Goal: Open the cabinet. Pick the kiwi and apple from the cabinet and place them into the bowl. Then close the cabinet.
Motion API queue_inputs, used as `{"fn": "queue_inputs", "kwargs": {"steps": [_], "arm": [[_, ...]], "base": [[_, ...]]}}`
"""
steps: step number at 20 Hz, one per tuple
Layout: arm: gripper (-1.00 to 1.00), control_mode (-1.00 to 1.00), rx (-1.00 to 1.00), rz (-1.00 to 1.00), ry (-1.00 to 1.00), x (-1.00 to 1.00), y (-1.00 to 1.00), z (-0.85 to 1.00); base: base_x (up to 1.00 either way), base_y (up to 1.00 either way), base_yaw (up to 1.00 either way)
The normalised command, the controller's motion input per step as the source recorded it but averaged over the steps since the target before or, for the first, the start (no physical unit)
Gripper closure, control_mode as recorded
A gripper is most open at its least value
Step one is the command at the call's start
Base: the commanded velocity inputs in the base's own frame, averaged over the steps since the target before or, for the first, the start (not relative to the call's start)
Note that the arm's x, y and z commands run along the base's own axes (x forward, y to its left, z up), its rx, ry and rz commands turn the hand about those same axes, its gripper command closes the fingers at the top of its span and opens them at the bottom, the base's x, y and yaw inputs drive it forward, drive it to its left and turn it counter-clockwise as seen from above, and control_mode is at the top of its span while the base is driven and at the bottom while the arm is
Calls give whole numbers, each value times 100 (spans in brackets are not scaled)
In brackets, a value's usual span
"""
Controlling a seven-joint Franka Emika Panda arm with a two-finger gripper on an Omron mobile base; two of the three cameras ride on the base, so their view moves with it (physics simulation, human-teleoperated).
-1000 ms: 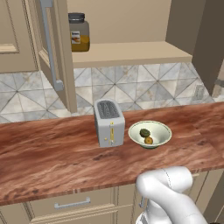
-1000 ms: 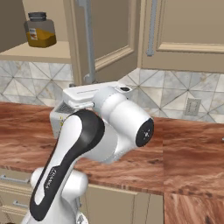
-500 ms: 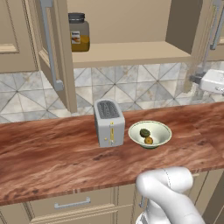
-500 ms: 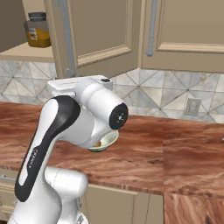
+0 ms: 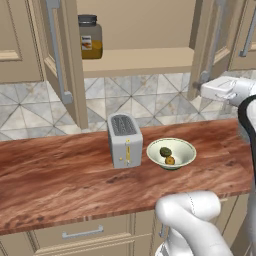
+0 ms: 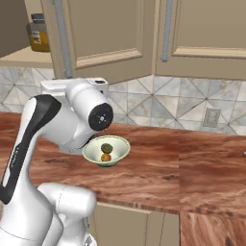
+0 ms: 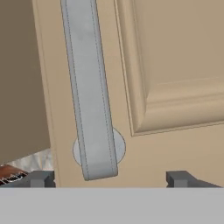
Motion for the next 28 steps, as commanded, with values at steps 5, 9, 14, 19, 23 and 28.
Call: {"fn": "queue_inputs", "kwargs": {"steps": [5, 9, 14, 19, 23, 28], "arm": [[-100, -100, -1, -6, 0, 100, 0, -35], [-100, -100, 0, -6, 1, 100, 0, -40], [-100, -100, 0, -7, 1, 100, 0, -38], [-100, -100, 0, -7, 0, 100, 0, -41], [-100, -100, 0, -9, 0, 100, 0, -42], [-100, -100, 0, -9, 1, 100, 0, -30]], "base": [[0, 0, 0], [0, 0, 0], [0, 0, 0], [0, 0, 0], [0, 0, 0], [0, 0, 0]]}}
